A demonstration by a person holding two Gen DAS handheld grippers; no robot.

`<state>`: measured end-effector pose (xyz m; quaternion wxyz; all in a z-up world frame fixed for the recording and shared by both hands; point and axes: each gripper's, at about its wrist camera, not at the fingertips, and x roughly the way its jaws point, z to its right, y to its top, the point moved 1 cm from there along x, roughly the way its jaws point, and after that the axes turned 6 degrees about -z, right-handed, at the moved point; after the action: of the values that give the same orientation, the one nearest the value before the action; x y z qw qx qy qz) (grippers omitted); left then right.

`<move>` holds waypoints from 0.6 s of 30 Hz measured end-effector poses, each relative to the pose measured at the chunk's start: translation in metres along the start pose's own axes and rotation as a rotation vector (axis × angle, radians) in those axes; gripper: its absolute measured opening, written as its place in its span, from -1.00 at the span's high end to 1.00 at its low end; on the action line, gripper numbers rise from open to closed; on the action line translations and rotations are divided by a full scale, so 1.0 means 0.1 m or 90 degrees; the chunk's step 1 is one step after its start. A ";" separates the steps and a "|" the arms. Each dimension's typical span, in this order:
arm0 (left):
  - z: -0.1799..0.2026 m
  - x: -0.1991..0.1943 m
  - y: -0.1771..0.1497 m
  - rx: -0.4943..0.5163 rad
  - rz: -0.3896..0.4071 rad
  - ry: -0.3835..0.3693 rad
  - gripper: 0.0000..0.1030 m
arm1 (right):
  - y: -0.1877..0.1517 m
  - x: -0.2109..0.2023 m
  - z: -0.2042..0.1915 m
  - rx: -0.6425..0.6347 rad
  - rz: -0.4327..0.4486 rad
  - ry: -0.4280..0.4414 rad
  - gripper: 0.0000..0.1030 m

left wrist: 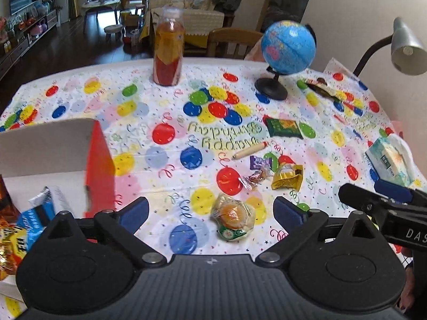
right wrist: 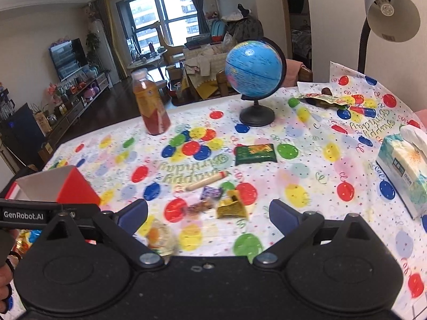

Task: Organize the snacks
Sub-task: 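Lift both tools out of the box and move them back over the table, then grasp the clear egg-yolk pastry with the left gripper while the right grasps the yellow packet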

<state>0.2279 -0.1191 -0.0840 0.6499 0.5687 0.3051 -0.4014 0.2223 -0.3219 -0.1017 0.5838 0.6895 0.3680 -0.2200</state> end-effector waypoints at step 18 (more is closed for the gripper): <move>0.32 0.89 0.04 -0.001 -0.093 0.080 -0.94 | 0.13 0.88 0.35 -0.048 -0.090 0.026 -0.75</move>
<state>0.2728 -0.1663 -0.1525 0.5987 0.5686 0.3860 -0.4113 0.2924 -0.3345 -0.1650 0.5846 0.6437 0.4356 -0.2328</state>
